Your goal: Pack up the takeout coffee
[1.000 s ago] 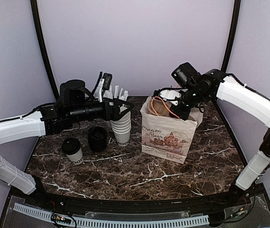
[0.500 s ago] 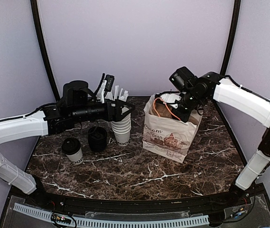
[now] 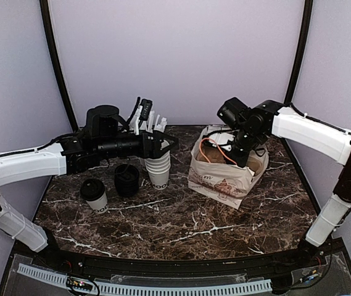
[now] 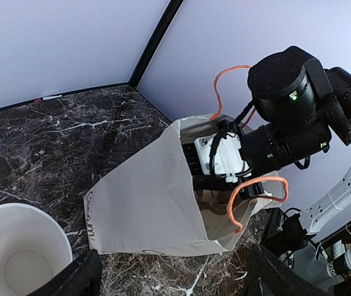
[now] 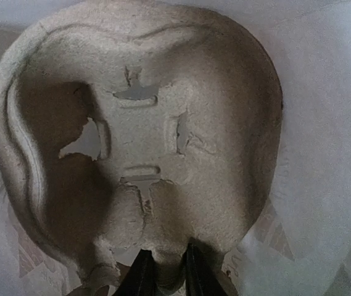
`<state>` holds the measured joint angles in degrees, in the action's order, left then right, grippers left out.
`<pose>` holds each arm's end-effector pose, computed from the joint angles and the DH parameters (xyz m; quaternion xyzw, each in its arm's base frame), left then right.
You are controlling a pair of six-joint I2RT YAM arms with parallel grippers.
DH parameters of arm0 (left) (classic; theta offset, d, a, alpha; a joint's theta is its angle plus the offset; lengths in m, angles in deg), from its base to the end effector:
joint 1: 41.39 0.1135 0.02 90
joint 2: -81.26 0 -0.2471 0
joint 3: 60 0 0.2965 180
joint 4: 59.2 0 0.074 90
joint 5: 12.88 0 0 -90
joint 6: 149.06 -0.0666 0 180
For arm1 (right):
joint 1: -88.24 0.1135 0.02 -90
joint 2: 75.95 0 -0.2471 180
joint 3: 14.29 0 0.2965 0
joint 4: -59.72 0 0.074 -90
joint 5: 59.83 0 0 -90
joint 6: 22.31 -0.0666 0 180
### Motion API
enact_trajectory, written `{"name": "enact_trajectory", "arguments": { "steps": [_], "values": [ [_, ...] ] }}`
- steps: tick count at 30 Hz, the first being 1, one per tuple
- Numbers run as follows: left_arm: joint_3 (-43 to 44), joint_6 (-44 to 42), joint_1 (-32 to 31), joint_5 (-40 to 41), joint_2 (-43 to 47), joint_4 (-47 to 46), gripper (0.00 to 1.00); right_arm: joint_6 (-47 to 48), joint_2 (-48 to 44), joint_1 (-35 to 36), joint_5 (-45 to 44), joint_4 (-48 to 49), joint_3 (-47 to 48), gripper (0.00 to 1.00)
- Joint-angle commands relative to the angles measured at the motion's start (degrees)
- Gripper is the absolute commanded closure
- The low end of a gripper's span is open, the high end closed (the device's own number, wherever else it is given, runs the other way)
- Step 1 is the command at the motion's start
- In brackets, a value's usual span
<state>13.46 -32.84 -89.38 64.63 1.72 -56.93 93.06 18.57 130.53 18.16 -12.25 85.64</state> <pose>0.2620 -0.3124 0.3049 0.2119 0.7253 -0.4577 0.4686 0.2978 0.2522 0.2601 -0.5245 0.8207 -0.0716 0.2149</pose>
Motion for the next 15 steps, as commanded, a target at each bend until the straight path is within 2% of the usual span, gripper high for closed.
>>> {"name": "enact_trajectory", "arguments": {
  "steps": [1,9,15],
  "values": [
    [1.33,0.58,0.32,-0.94,0.22,-0.96,0.16,-1.05,3.15,-0.01,-4.20,-0.53,1.12,0.77],
    [0.58,0.48,0.27,-0.53,1.17,-0.46,0.16,-1.02,2.61,-0.18,-4.58,0.27,3.95,0.69],
    [0.53,0.50,0.29,-0.64,1.56,-0.35,0.16,0.08,0.11,-1.27,-1.27,0.45,5.89,0.57]
  ]
}}
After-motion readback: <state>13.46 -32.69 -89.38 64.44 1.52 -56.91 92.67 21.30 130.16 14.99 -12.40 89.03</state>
